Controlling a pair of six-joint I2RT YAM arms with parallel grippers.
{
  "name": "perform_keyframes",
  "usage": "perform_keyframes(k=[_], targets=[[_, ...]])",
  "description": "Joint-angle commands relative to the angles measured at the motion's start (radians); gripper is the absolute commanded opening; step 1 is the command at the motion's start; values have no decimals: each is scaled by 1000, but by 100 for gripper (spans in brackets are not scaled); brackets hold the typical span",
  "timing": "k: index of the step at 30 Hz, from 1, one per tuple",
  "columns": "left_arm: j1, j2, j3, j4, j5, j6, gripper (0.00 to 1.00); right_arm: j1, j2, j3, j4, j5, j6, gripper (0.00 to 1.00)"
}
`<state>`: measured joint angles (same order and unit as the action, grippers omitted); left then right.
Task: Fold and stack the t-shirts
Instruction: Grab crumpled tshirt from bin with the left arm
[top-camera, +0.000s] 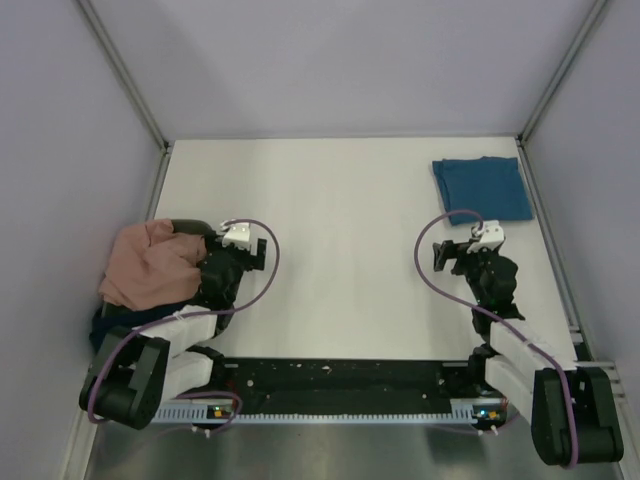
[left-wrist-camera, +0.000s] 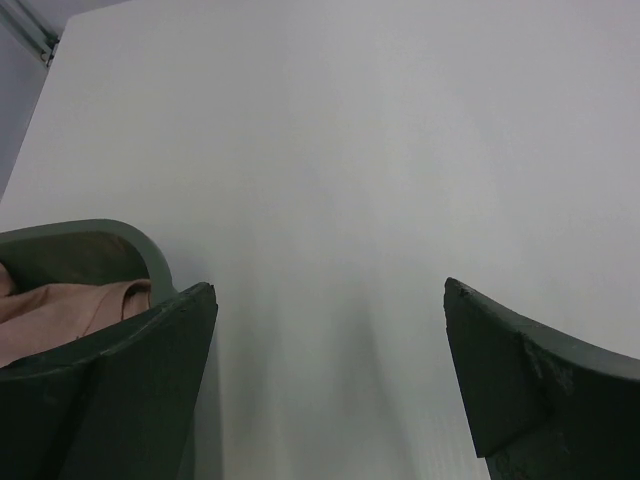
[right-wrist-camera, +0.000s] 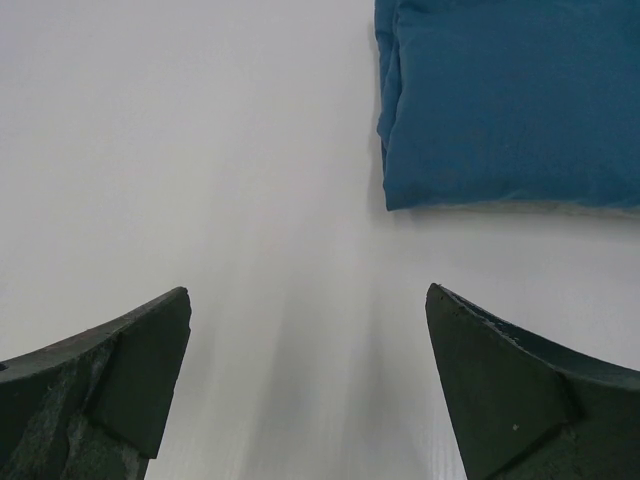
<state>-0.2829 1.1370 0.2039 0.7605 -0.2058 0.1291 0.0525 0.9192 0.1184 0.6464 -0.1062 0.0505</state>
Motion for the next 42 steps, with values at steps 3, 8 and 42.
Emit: perform_keyframes(k=[3,8,42], targets=[[5,-84,28,33,26,-17,99,9,24,24,33,20,20,99],[13,-143,295,-436,-7,192,98,10,-41,113,-45,-30,50,99],[702,183,934,-1334,82,265,0,17,-241,486,-639,-214,48,99]])
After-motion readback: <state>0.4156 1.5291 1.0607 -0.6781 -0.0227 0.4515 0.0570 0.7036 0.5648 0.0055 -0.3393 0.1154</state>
